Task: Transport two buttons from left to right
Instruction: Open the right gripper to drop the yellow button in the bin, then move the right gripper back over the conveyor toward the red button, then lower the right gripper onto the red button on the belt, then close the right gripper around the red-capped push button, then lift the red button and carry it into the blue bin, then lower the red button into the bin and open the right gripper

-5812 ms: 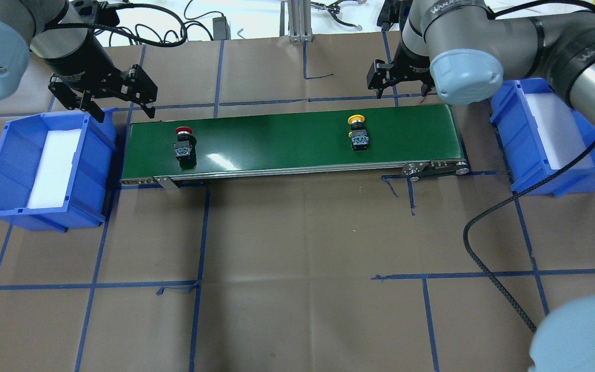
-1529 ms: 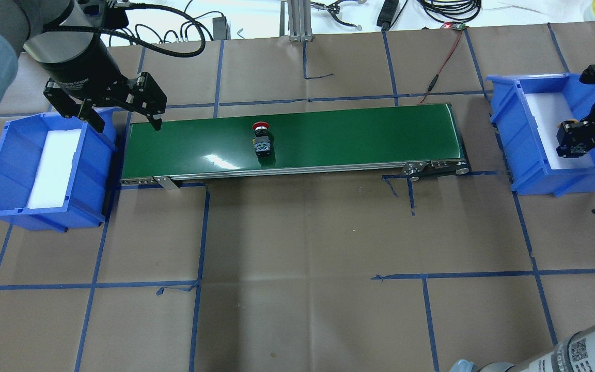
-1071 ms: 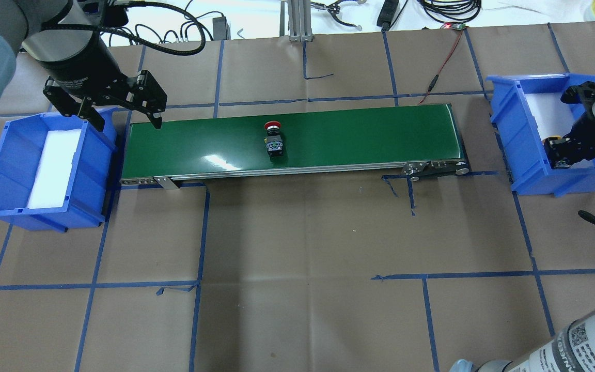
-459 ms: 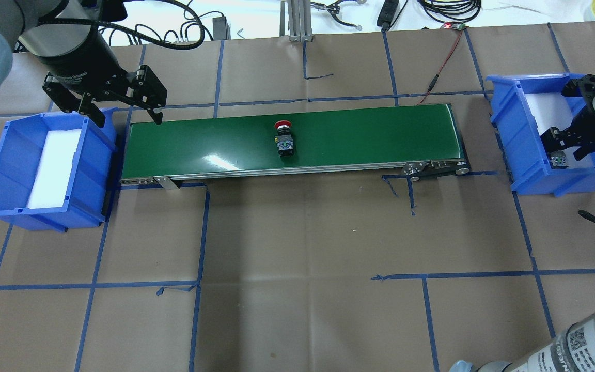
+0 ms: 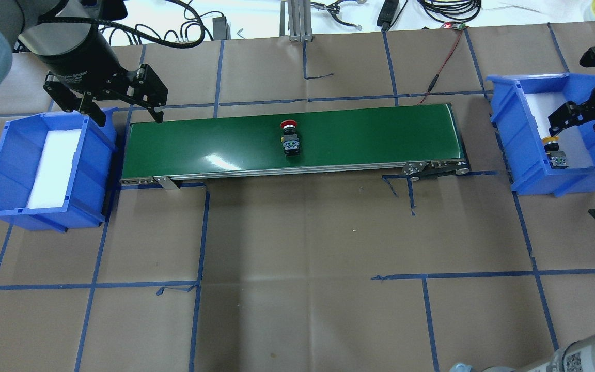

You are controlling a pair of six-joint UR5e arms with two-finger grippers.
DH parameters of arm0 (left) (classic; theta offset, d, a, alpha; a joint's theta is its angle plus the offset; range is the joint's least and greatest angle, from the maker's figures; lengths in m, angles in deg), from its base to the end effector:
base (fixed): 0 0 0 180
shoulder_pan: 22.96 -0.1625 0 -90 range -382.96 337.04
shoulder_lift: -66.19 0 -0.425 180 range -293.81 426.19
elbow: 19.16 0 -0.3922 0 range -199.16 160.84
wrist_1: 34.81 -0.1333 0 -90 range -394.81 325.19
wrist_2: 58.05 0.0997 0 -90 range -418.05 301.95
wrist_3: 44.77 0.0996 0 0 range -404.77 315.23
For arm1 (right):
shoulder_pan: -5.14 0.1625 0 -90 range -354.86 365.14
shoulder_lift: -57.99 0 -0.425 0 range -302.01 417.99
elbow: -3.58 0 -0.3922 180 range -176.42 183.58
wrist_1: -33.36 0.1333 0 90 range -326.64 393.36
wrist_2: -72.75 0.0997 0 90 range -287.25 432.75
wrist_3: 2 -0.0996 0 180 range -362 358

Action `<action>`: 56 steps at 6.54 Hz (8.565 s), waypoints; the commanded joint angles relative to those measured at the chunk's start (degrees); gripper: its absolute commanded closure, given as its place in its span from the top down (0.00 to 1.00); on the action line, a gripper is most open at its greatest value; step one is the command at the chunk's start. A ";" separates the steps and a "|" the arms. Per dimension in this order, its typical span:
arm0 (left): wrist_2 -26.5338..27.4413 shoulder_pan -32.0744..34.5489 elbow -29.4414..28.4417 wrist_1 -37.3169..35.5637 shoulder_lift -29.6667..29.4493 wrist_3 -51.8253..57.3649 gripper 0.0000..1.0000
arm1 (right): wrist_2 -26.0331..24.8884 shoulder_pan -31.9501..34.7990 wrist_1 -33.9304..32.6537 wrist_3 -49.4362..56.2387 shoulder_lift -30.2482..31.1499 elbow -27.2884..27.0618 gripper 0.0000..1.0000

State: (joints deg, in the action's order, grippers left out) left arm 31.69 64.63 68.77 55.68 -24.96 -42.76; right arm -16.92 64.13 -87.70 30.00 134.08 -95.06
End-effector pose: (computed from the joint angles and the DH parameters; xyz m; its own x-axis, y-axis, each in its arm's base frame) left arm -0.1126 -0.5063 0.4949 -1.0000 -0.0069 0.0043 -0.0070 0.9999 -0.0077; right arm -0.1829 -0.5641 0.3409 -0.9972 -0.0129 0.0736 -0.0223 0.9915 -0.1285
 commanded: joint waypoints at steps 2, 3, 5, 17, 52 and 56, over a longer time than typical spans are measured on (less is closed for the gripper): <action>-0.01 -0.06 -0.04 -0.31 -0.43 0.36 1.00 | 2.11 1.99 3.90 -1.06 5.90 2.66 1.00; -0.09 -0.06 0.05 -0.31 0.18 0.36 1.00 | 3.35 5.84 4.86 -3.15 5.90 3.27 1.00; -0.01 -0.06 0.48 -0.31 0.62 0.45 1.00 | 2.92 15.85 16.65 -17.68 4.77 9.31 1.00; -0.01 -0.15 0.93 -0.31 0.80 0.45 1.00 | 3.01 28.20 7.77 -29.71 0.90 4.95 1.00; 0.08 -0.15 1.10 -0.31 0.89 0.45 1.00 | -1.65 4.63 17.61 -3.70 -20.88 24.81 0.06; 0.08 -0.15 1.10 -0.31 0.80 0.45 1.00 | -1.74 4.73 15.94 -3.44 -24.50 24.90 0.06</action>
State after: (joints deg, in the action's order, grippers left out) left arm 31.78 64.49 69.87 55.37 -24.15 -42.31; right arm -18.65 68.90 -71.60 26.55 110.40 -70.14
